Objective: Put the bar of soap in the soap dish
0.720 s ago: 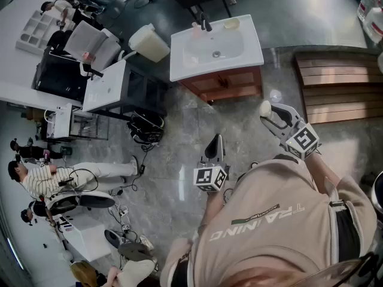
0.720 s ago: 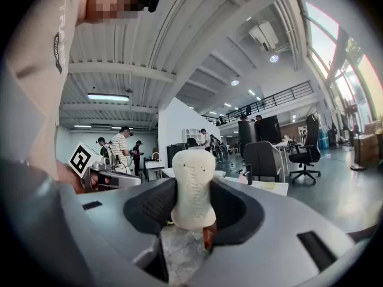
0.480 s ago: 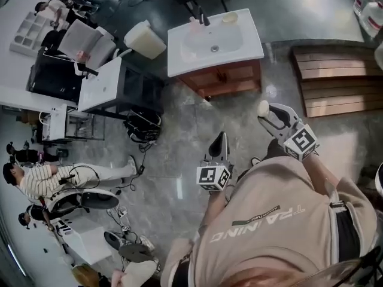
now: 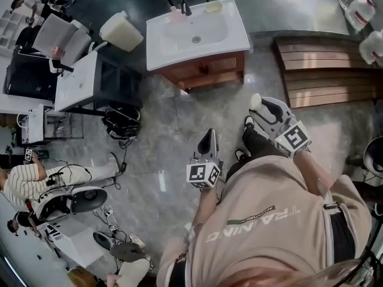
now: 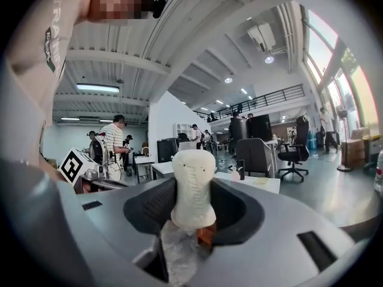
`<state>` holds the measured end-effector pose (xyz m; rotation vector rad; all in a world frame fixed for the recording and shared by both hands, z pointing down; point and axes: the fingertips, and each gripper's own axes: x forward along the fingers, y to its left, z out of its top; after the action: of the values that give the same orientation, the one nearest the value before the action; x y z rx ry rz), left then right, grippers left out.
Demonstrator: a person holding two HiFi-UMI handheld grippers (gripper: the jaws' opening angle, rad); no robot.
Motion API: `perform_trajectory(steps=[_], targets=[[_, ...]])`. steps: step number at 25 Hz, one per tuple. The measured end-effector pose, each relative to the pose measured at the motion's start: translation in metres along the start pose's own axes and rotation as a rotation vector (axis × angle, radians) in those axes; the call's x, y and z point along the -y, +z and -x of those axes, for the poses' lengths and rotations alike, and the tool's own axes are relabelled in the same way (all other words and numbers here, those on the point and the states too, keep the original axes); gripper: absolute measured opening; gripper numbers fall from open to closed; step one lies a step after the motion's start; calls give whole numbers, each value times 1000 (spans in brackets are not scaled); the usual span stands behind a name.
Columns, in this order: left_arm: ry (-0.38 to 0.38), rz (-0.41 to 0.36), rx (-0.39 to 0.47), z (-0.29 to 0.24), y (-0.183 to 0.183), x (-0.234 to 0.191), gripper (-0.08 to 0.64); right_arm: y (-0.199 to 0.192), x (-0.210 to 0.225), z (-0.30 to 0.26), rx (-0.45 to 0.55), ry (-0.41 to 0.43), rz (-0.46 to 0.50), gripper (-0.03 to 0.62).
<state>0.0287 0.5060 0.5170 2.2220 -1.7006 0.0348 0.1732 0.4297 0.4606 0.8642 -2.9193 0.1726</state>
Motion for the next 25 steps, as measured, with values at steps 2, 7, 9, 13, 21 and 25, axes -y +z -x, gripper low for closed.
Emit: perform_trajectory(steps=[2,7,9,13,21,25], targets=[[3,-1,-15,-8,-1,-5,11,-9,10,-3,-17,-12,-24,166],[13,-29,-44,-40,15,-22,11,-12,48,-33,7,-26,-62,166],[10,-56,-55,-58,24,-29,11,-6,65,-48,39,-28,-69,166],[21,-91,-59,-100,48,-44,11,-1,102,-79,72,-19,-93,166],[93,-69,-31,-153,85,-69,11,-1,159,-129,53,51,-94,166],[115,-54,-51,-165,82,-88,11,-3,170,-148,34,62,-91,166]])
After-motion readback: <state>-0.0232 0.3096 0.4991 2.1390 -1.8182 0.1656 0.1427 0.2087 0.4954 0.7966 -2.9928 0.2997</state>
